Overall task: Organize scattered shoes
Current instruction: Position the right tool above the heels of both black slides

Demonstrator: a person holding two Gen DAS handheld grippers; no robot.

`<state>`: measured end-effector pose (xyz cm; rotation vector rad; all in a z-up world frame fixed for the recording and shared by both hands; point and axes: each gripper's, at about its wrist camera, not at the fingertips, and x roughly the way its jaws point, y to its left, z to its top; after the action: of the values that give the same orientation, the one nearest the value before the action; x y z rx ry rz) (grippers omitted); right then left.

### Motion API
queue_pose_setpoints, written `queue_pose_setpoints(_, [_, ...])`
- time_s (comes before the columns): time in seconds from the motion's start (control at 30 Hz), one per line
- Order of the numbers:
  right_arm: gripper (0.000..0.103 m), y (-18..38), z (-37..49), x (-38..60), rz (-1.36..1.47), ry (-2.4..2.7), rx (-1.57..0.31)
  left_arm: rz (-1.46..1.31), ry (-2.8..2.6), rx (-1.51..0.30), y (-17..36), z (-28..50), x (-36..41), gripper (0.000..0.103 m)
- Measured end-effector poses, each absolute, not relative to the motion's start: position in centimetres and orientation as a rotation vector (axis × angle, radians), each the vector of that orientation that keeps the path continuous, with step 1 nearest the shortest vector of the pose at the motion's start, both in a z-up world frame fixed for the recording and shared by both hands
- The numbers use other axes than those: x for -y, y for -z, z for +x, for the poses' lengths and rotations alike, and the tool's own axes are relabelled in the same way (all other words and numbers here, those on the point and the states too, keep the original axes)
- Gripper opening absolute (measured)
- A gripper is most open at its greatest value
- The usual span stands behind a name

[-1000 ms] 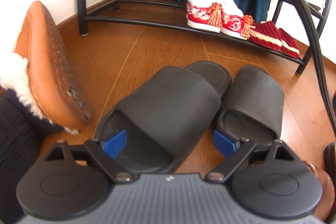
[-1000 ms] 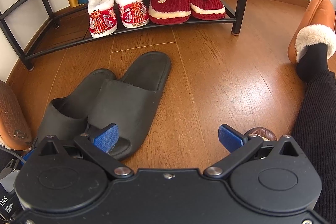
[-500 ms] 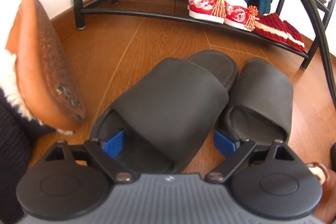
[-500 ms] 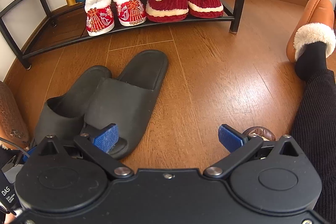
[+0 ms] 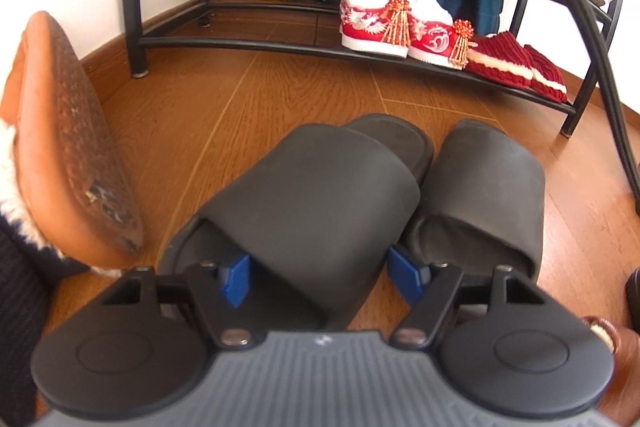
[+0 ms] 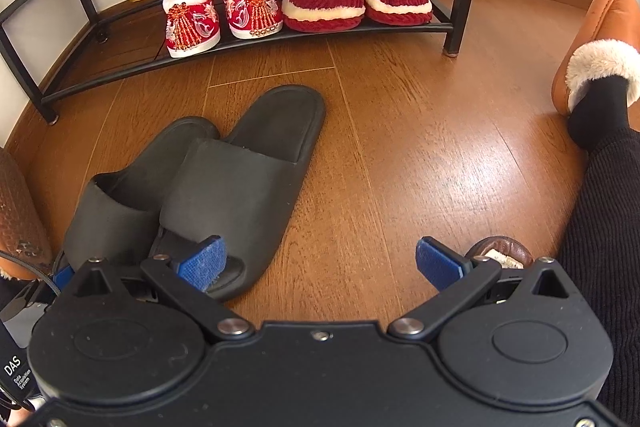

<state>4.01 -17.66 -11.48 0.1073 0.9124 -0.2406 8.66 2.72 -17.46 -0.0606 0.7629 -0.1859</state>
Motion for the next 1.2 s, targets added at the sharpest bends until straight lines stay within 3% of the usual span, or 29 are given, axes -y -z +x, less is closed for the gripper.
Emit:
queue_pose_setpoints(0.43, [0.103,11.2,3.9,19.1,0.129,0.272,-0.898,-0.09,0.26,-0.763,16.8,10.6,1.0,0.054])
queue_pose_setpoints(0.9, [0.103,10.9,3.6,22.6,0.195,0.317,-0.881,-0.063,0.337,-0.783,17.2,10.3,7.7,0.053])
queue_pose_setpoints(0.97, [0.103,10.8,3.5,23.3,0.214,0.313,-0.88,-0.069,0.337,-0.792,17.1,10.3,7.9,0.056])
queue_pose_setpoints(1.03, [0.103,10.9,3.5,23.9,0.233,0.31,-0.882,-0.089,0.328,-0.799,16.8,10.2,7.4,0.08])
queue_pose_setpoints(1.2, [0.103,10.8,3.5,24.4,0.27,0.307,-0.874,-0.081,0.266,-0.777,15.8,9.7,6.5,0.099])
